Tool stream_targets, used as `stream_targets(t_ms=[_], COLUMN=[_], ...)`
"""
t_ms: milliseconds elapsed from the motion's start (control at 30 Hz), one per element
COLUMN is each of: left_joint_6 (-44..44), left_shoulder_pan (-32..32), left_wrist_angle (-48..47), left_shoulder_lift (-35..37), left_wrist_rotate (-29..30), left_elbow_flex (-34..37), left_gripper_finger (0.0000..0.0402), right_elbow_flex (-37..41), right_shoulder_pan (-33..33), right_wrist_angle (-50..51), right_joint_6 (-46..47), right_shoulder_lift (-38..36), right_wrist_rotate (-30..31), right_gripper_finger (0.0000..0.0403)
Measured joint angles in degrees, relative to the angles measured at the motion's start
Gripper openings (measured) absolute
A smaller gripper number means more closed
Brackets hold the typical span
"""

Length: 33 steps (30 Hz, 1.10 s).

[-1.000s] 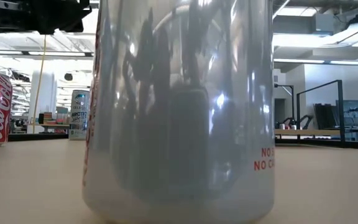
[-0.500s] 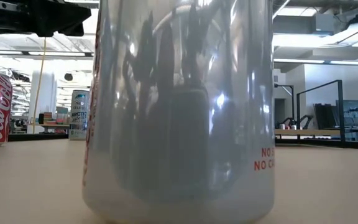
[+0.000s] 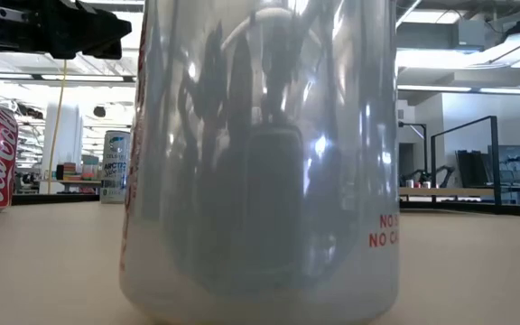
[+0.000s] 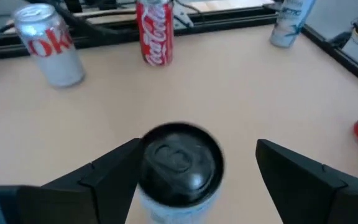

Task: Place canned beverage on shelf
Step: Put the white-pink soda can on the shelf align with the other white-pink soda can

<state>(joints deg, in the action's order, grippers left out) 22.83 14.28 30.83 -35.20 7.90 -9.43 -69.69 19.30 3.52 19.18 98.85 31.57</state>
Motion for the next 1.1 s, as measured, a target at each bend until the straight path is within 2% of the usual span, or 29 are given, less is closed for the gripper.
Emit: stream_targets(t_ms=[333,1100], left_joint_6=[1.09,0.45], left_shoulder_pan=[0.00,-0.02], left_wrist_angle=[-0.24,-0.98], left_shoulder_lift=[-0.02,-0.02], left_wrist_rotate=[0.02,-0.11], left_elbow_flex=[-0.02,-0.04], left_gripper_finger=[0.0000,0.0000], right_elbow_flex=[-0.28,-0.39], right_shoulder_pan=[-0.13,-0.79], right_wrist_angle=[-2.77,-4.08], right_joint_6=[-0.17,-1.53], right_shoulder_lift=[-0.13,3.43], right_wrist_rotate=[-3.50,-3.19], right_gripper_finger=[0.0338,0.0337])
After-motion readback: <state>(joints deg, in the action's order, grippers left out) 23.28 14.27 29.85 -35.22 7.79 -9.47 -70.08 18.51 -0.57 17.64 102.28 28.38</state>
